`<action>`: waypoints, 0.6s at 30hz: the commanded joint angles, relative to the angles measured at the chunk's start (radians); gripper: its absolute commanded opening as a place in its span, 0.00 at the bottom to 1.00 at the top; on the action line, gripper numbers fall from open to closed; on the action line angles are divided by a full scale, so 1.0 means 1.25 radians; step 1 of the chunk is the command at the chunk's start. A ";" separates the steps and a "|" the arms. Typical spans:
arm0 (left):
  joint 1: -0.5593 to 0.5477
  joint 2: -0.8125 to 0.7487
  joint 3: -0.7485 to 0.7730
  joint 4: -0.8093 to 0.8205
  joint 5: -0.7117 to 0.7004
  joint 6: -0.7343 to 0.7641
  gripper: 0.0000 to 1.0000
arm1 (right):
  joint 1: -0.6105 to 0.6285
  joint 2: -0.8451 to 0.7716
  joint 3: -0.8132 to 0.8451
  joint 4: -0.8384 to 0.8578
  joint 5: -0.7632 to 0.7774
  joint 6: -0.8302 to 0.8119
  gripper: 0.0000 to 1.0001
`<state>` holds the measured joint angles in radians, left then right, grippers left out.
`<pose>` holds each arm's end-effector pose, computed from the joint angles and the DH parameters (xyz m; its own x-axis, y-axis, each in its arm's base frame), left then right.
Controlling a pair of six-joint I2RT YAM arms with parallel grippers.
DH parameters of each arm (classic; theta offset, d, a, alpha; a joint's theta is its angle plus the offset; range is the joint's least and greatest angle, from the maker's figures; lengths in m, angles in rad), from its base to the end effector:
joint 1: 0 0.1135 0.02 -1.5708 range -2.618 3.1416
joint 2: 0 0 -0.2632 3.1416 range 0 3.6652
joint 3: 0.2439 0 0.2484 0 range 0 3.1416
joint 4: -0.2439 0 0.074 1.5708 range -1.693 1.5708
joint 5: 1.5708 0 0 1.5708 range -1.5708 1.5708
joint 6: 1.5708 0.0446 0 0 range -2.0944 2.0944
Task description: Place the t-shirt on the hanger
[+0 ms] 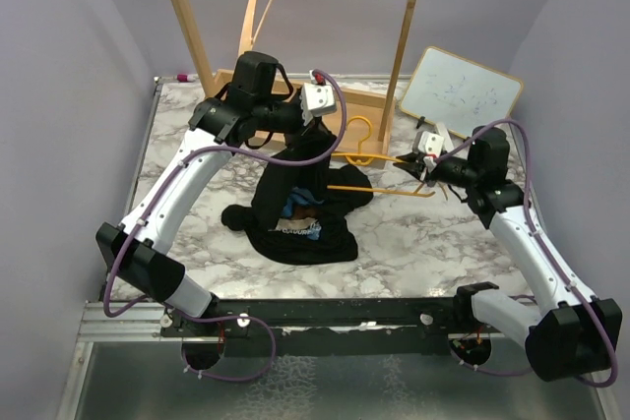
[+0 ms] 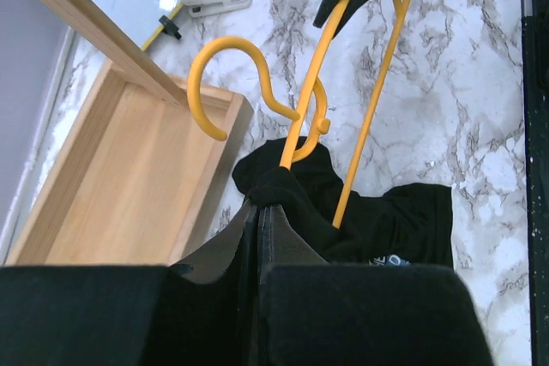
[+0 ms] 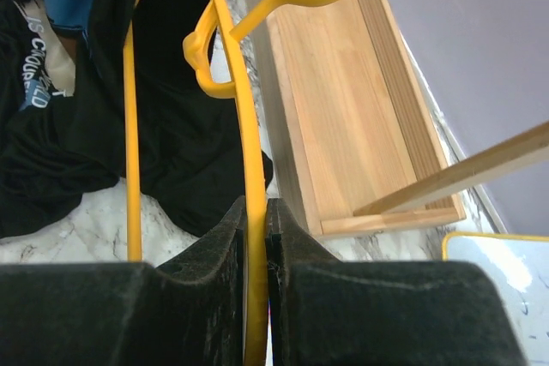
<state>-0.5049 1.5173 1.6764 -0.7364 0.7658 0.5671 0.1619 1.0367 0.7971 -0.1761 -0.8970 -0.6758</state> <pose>0.2681 -0.1835 0.4158 0.0575 0.4107 -0.9100 0.9794 0.1533 0.1311 0.2190 0.0711 0.3000 0.1933 -0.3639 -0.9112 -0.8782 0.3498 -0.3260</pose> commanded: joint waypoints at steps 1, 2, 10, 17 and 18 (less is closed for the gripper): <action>-0.009 -0.003 0.040 -0.005 0.000 0.000 0.00 | 0.004 -0.012 0.012 -0.047 0.064 -0.039 0.01; -0.010 -0.006 0.035 -0.007 -0.003 0.002 0.00 | 0.004 -0.015 0.014 -0.045 0.053 -0.044 0.01; -0.003 -0.019 -0.002 -0.004 -0.072 0.034 0.00 | 0.004 -0.059 0.034 -0.049 -0.062 -0.054 0.01; 0.031 -0.028 -0.032 -0.004 -0.098 0.041 0.00 | 0.004 -0.148 0.006 0.013 -0.053 0.015 0.01; 0.037 -0.029 -0.036 -0.002 -0.097 0.039 0.00 | 0.004 -0.157 0.006 0.011 -0.054 0.018 0.01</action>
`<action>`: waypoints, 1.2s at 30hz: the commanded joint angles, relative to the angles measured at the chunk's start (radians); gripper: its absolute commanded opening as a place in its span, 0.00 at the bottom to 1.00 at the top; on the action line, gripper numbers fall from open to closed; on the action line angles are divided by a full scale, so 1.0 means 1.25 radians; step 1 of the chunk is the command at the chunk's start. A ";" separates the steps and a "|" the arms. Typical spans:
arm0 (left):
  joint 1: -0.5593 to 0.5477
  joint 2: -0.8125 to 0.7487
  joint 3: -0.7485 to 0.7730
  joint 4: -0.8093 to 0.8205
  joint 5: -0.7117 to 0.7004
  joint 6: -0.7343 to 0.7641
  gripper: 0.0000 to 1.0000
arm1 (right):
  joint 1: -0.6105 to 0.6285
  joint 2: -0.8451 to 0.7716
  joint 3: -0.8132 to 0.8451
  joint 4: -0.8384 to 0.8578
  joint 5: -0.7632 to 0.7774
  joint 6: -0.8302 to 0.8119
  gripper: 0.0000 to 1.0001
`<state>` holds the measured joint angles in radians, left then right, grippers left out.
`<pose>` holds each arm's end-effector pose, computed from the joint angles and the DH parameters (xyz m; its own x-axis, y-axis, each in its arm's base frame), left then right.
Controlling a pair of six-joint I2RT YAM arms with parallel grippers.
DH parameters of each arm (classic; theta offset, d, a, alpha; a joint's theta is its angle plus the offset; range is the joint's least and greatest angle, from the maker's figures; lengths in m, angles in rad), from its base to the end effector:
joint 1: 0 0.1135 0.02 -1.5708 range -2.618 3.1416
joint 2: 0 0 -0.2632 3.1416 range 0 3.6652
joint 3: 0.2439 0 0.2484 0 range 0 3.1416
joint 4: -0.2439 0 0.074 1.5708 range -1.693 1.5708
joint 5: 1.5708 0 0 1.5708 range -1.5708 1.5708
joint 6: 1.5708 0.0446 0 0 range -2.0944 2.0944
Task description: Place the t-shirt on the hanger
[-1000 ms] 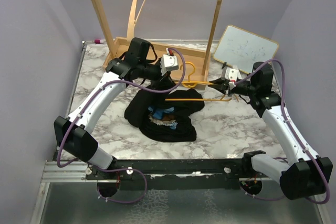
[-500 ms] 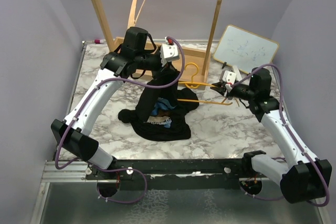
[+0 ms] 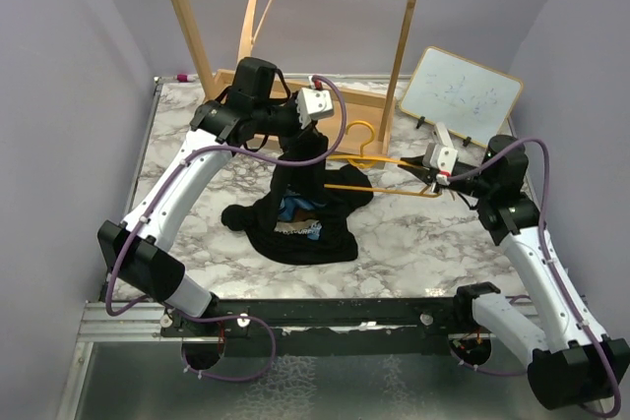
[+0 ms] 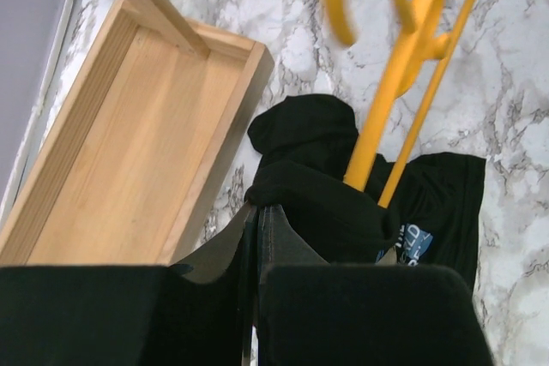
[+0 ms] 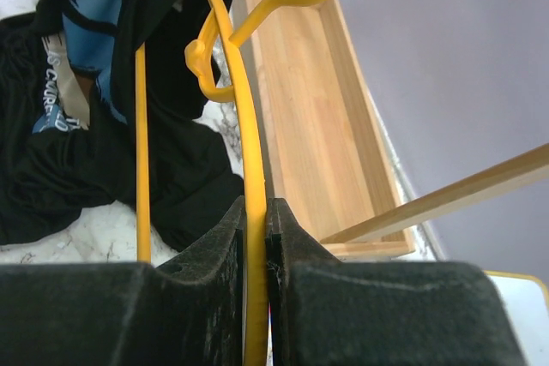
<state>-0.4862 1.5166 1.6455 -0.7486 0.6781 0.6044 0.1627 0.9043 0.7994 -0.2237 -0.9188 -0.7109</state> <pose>0.2748 -0.1769 0.4036 0.0408 0.4790 -0.8769 0.9627 0.2160 0.1628 0.1906 0.0672 0.3222 0.3072 -0.3508 -0.8846 -0.8449 0.3273 -0.4232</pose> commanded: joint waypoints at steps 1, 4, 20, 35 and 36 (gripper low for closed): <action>0.026 -0.030 -0.013 0.009 -0.025 0.008 0.00 | 0.004 -0.057 0.005 0.044 -0.038 0.048 0.01; 0.029 -0.029 -0.012 0.006 -0.008 0.005 0.00 | 0.004 -0.071 -0.003 0.041 -0.035 0.056 0.01; 0.028 -0.042 0.059 -0.007 0.149 -0.048 0.00 | 0.004 -0.006 -0.045 0.110 0.057 0.118 0.01; 0.028 -0.044 0.018 -0.060 0.115 0.051 0.00 | 0.004 -0.026 -0.039 0.099 -0.051 0.105 0.01; 0.028 -0.042 0.019 -0.061 0.109 0.055 0.00 | 0.004 -0.029 -0.038 0.096 -0.058 0.103 0.01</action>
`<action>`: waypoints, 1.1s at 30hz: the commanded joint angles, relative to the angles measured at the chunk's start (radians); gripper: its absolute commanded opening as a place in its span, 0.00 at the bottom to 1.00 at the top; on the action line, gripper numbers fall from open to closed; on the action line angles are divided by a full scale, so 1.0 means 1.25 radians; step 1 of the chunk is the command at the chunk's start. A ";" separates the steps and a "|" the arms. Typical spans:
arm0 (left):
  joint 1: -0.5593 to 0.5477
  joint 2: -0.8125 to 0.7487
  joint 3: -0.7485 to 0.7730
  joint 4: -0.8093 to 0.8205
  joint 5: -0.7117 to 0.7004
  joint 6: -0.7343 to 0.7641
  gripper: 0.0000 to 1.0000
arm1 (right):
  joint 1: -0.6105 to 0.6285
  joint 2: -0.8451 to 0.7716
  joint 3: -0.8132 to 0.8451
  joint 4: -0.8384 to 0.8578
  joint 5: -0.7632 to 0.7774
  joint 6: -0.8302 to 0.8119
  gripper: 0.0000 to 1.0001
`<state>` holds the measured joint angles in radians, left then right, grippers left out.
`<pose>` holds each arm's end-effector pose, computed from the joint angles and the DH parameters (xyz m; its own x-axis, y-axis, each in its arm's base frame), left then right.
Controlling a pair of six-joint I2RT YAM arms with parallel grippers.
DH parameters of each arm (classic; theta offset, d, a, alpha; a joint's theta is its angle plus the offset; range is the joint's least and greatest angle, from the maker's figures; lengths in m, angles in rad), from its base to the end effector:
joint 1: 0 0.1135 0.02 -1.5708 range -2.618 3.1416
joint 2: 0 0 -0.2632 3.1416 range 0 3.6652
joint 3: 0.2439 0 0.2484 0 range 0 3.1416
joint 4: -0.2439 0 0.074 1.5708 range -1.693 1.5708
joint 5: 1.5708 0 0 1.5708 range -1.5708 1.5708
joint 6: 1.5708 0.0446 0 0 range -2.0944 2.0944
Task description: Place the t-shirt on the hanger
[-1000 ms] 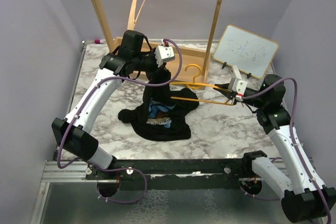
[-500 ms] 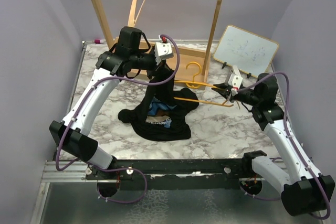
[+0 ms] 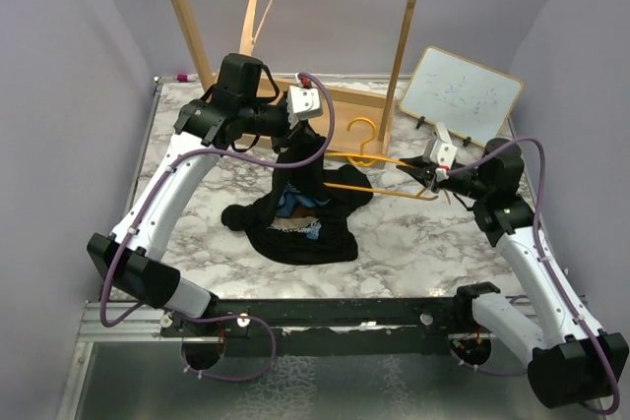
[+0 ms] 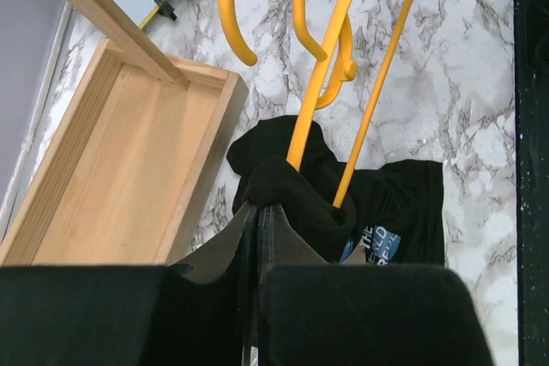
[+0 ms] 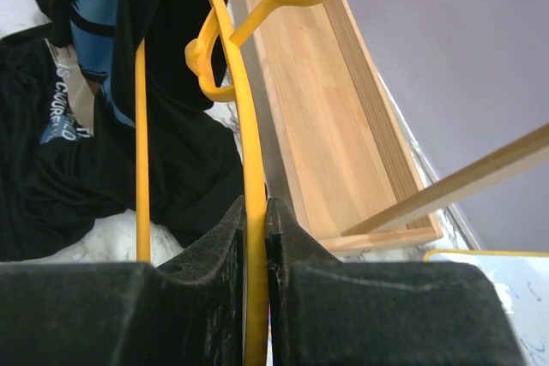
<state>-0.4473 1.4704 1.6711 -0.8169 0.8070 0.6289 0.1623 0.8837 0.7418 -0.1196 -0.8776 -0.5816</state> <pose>0.2597 -0.1603 0.4216 0.0672 0.4190 -0.9055 0.9782 0.1511 0.1425 0.1910 0.0660 0.3158 0.2464 -0.3154 -0.9164 -0.8392 0.4037 -0.3645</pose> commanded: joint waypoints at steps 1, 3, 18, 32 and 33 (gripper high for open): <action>-0.003 -0.002 -0.003 -0.007 0.001 0.041 0.00 | 0.004 -0.017 0.010 0.011 -0.095 -0.001 0.01; -0.002 0.000 -0.008 -0.010 -0.011 0.050 0.00 | 0.004 -0.035 0.009 0.014 -0.107 0.000 0.01; -0.029 0.019 0.024 0.004 0.077 -0.042 0.00 | 0.004 -0.016 0.024 0.037 -0.115 0.014 0.01; -0.076 0.032 0.011 0.046 0.079 -0.088 0.00 | 0.004 -0.031 -0.034 0.067 -0.141 0.055 0.01; -0.076 0.030 -0.002 0.051 0.071 -0.087 0.01 | 0.004 -0.039 -0.044 0.078 -0.141 0.066 0.01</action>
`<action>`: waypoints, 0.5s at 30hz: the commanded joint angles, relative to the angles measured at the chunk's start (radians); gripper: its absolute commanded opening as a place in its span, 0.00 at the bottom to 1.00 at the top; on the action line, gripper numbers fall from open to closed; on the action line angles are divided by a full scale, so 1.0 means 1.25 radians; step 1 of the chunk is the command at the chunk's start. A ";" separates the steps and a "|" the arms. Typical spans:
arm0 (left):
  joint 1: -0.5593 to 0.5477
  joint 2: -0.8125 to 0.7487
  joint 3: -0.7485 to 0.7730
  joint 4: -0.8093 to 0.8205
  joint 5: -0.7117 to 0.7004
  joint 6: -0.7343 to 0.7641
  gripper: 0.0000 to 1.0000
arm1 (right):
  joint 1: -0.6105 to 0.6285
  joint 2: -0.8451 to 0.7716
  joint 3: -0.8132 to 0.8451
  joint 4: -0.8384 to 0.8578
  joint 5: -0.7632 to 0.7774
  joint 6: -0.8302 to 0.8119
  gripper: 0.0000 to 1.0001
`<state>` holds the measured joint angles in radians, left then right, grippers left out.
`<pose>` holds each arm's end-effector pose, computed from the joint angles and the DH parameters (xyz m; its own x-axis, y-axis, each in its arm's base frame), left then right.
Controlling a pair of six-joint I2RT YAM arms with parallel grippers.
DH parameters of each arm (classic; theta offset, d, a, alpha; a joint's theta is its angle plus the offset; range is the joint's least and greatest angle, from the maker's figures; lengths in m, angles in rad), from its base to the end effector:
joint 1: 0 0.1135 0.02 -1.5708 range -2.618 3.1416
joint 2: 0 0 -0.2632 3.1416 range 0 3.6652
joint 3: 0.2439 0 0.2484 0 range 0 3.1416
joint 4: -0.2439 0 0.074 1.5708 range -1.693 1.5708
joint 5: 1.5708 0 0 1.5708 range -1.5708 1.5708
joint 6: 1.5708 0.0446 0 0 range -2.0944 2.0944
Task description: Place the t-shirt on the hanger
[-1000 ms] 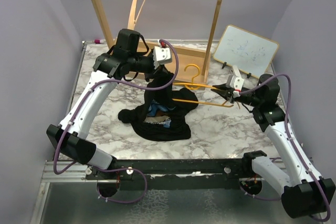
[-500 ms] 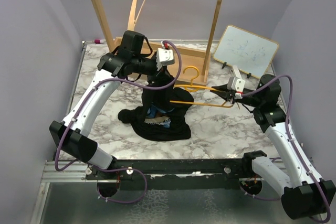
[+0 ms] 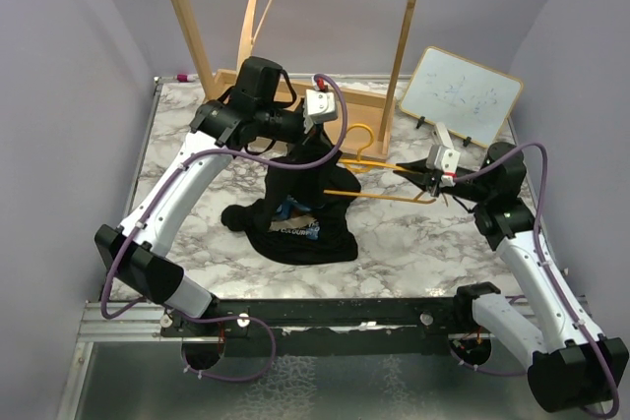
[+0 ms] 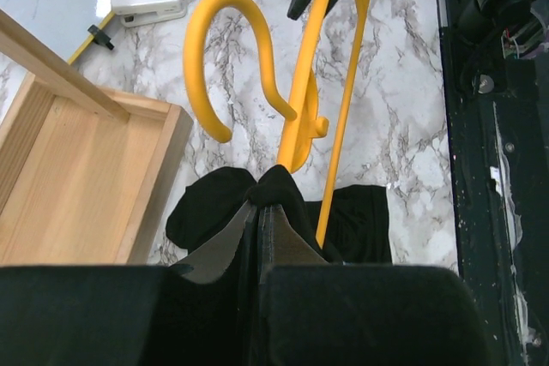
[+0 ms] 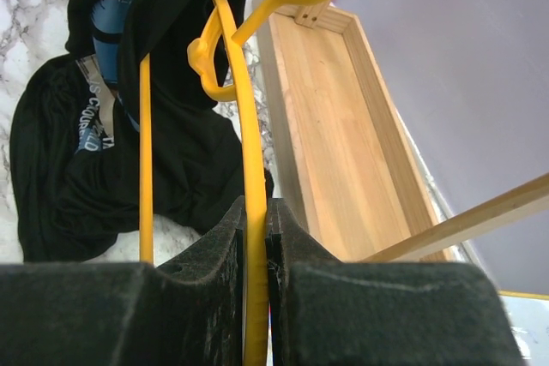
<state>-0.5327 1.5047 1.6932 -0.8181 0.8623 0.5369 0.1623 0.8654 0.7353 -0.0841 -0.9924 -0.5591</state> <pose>0.2511 -0.1873 0.4196 0.0036 0.3842 -0.9232 0.9977 0.0609 0.0292 0.1837 0.0679 0.3212 0.2973 -0.2451 -0.9228 -0.8707 0.3271 -0.3674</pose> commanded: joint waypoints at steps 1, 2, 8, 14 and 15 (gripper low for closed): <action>-0.007 0.002 -0.032 0.057 0.017 -0.013 0.02 | 0.004 -0.034 -0.050 0.060 -0.045 0.058 0.01; -0.007 -0.001 -0.043 0.055 0.010 -0.005 0.04 | 0.004 -0.042 -0.061 0.070 -0.038 0.070 0.01; -0.007 -0.023 -0.118 0.059 0.016 -0.006 0.16 | 0.004 -0.038 -0.109 0.178 -0.075 0.154 0.01; -0.007 -0.035 -0.151 0.054 -0.015 0.017 0.19 | 0.004 -0.033 -0.109 0.208 -0.084 0.178 0.01; -0.007 -0.035 -0.149 0.051 -0.009 0.016 0.20 | 0.004 -0.030 -0.108 0.207 -0.087 0.178 0.01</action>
<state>-0.5346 1.5024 1.5085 -0.7650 0.8516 0.5369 0.1627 0.8288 0.5858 0.0772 -1.0462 -0.3889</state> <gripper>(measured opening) 0.187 0.101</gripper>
